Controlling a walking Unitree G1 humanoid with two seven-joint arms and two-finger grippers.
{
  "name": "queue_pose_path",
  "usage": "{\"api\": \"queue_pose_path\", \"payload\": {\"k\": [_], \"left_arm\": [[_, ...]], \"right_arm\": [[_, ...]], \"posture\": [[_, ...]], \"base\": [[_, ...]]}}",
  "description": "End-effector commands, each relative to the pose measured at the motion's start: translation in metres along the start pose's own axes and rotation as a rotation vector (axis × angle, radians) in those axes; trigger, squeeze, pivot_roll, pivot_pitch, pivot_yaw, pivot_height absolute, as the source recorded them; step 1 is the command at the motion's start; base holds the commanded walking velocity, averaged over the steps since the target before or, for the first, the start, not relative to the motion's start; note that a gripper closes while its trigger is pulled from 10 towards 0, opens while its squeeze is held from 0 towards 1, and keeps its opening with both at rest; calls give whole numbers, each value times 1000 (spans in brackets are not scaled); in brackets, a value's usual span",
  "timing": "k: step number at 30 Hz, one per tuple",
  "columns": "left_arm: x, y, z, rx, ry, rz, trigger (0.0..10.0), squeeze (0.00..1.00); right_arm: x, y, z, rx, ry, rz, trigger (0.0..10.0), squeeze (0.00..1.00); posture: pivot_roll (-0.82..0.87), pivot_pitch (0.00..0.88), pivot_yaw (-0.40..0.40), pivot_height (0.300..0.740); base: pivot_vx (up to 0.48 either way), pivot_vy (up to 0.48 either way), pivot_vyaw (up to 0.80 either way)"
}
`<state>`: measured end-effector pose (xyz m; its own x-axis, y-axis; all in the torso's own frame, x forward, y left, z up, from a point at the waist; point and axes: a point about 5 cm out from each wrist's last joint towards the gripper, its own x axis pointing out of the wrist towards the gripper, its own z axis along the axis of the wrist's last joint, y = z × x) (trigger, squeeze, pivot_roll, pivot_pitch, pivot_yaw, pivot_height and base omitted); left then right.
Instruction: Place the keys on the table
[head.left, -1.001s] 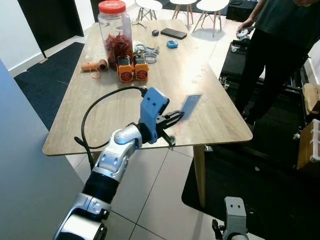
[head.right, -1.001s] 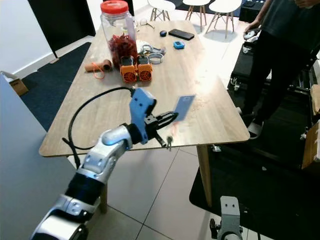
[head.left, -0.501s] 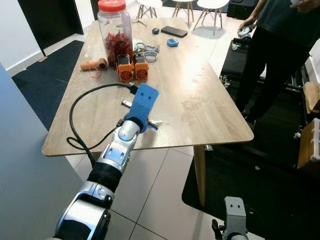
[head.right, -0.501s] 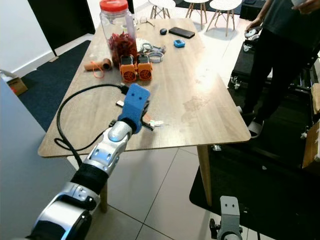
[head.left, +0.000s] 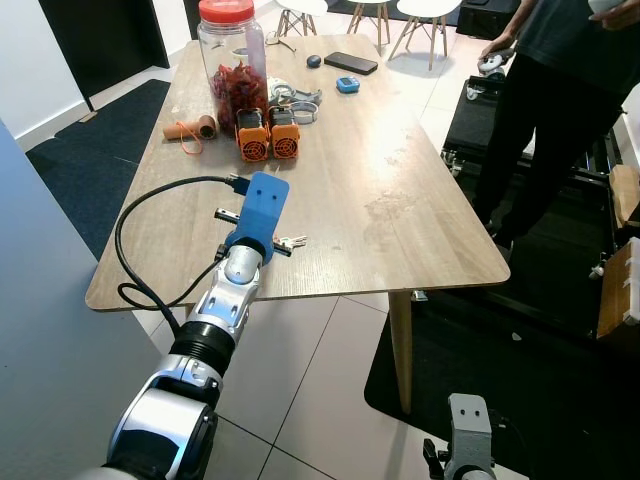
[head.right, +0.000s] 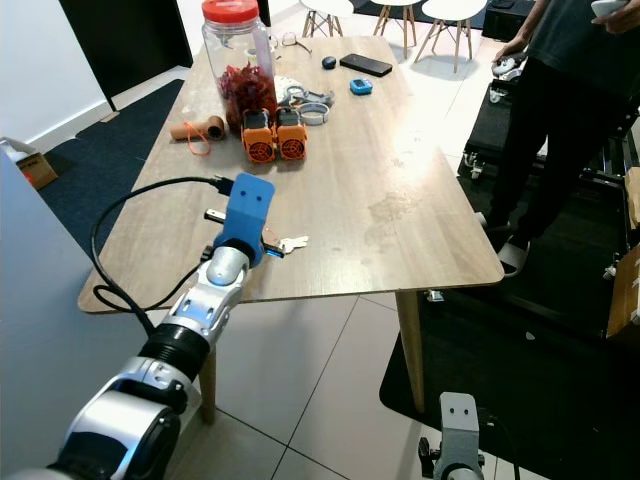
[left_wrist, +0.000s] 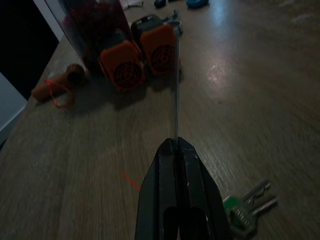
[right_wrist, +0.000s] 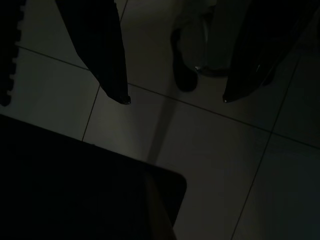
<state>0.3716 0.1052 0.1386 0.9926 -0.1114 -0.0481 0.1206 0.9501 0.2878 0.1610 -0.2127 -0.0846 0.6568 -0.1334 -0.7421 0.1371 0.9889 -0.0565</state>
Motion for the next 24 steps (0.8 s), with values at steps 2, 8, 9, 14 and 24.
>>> {"api": "queue_pose_path", "payload": {"k": [2, 8, 9, 14, 24], "left_arm": [[1, 1, -1, -5, -10, -18, 10000, 0], [-3, -1, 0, -83, -54, -158, 10000, 0], [-3, -1, 0, -83, -54, -158, 10000, 0], [-5, -1, 0, -137, -55, -223, 10000, 0], [-9, -8, -2, -144, -68, -317, 10000, 675]], "right_arm": [[-1, 0, -4, 11, 19, -5, 10000, 0], [-1, 0, -5, 12, 21, -6, 10000, 0], [-1, 0, -5, 12, 21, -6, 10000, 0], [-1, 0, -6, 9, 24, -5, 10000, 0], [-1, 0, -4, 3, 20, -1, 10000, 0]], "posture": [[21, 45, 13, 740], [21, 44, 11, 740], [21, 44, 11, 740], [23, 44, 9, 740], [22, 35, 10, 740]], "base": [[0, 0, 0], [0, 0, 0], [0, 0, 0], [0, 0, 0], [0, 0, 0]]}}
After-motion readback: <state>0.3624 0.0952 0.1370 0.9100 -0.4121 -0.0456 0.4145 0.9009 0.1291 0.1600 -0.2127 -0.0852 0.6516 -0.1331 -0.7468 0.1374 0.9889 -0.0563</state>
